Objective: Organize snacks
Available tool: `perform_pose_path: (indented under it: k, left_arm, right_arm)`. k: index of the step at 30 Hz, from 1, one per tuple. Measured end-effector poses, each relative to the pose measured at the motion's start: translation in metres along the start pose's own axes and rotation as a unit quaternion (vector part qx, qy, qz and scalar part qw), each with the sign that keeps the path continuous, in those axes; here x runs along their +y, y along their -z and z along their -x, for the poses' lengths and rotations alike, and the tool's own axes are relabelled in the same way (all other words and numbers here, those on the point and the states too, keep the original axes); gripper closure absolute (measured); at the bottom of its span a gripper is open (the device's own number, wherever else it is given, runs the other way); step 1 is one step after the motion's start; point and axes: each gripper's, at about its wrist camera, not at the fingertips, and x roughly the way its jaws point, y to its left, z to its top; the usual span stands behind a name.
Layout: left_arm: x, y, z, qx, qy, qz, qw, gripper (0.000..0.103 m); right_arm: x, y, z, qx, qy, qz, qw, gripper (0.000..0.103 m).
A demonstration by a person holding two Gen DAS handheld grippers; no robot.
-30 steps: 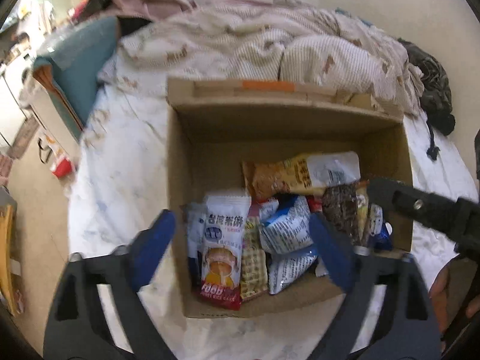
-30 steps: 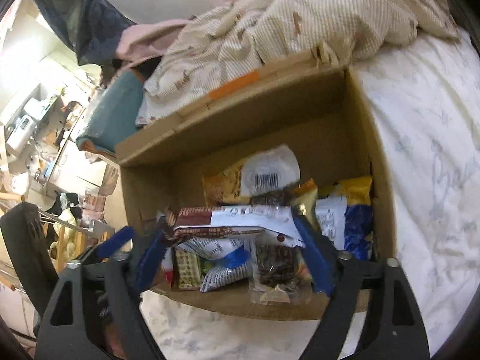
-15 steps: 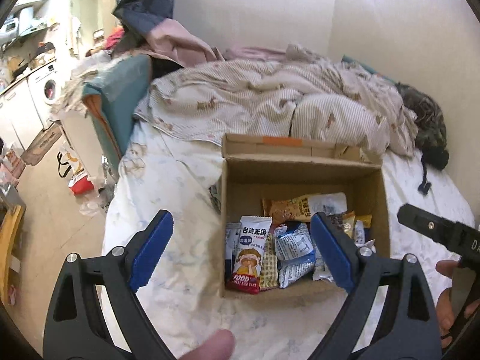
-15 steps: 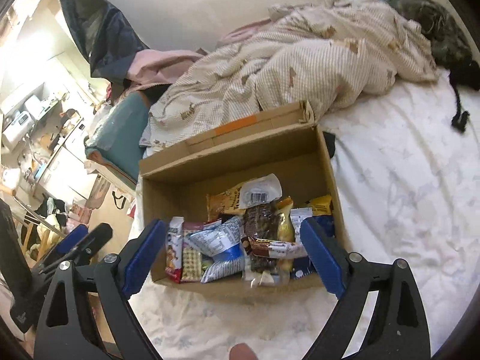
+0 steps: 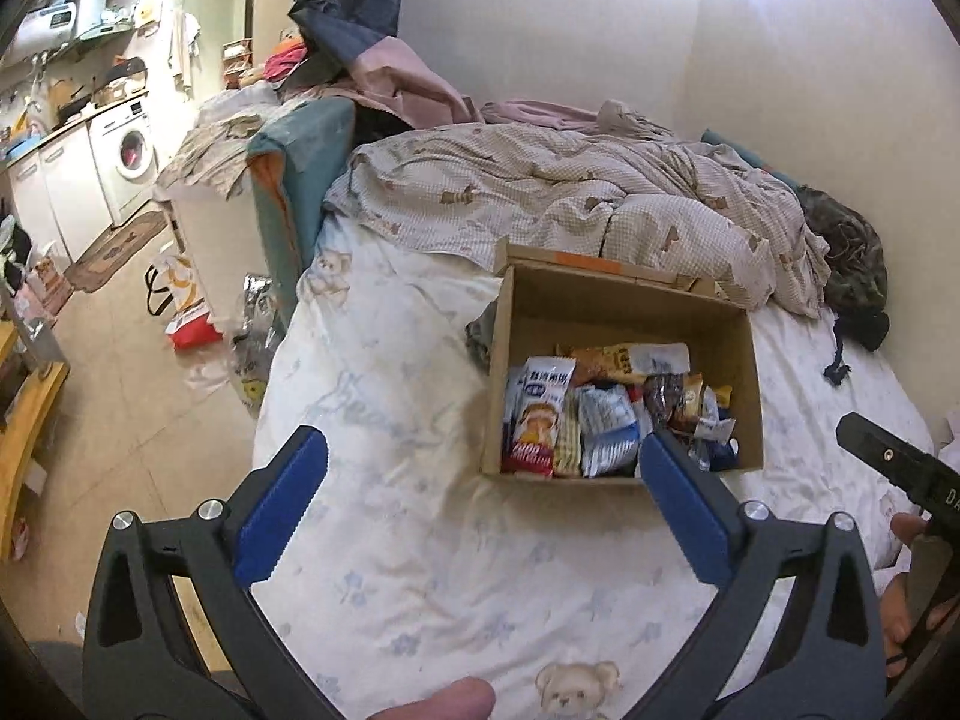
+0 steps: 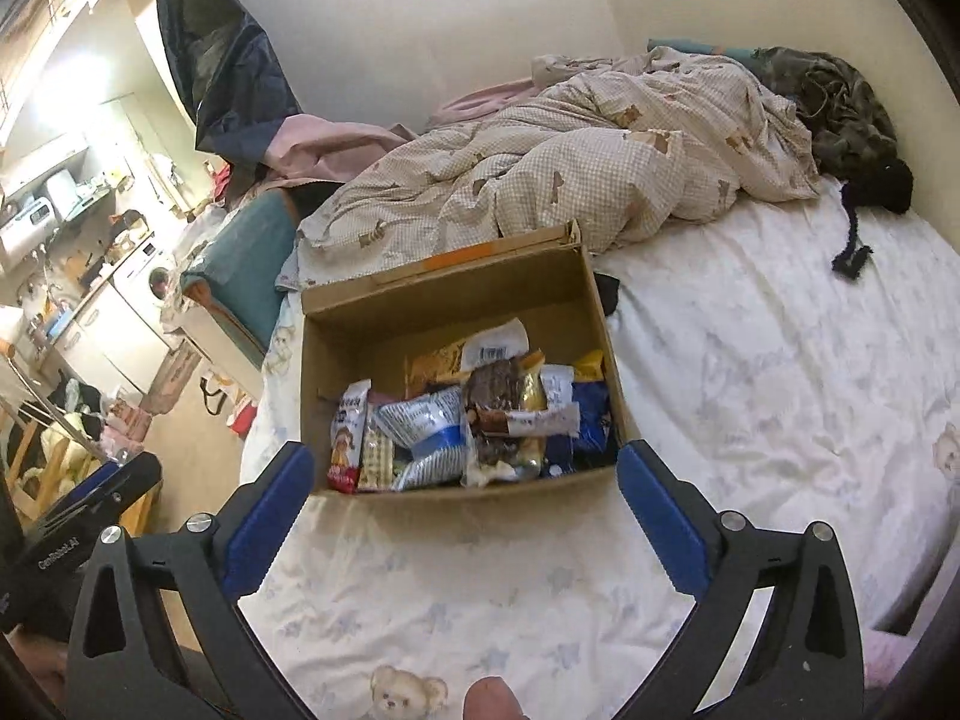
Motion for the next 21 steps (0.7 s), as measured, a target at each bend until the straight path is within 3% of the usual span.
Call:
perform_pose_path:
  k: [4, 7, 14, 21]
  left_arm:
    - [0.000, 0.011, 0.008, -0.001, -0.007, -0.005, 1.0000, 0.000]
    - [0.001, 0.018, 0.007, 0.010, 0.007, 0.006, 0.9999, 0.000]
    - [-0.009, 0.029, -0.009, 0.020, -0.004, -0.002, 0.9998, 0.000]
    - [-0.017, 0.033, -0.024, 0.034, -0.012, -0.008, 0.9993, 0.000]
  right_arm:
    - [0.004, 0.013, 0.007, -0.006, 0.007, 0.007, 1.000, 0.000]
    - [0.005, 0.025, 0.010, -0.014, 0.000, 0.004, 1.000, 0.000]
    - [0.008, 0.042, -0.010, 0.017, 0.009, 0.014, 1.000, 0.000]
    - [0.020, 0.043, -0.018, -0.021, 0.053, 0.054, 0.997, 0.000]
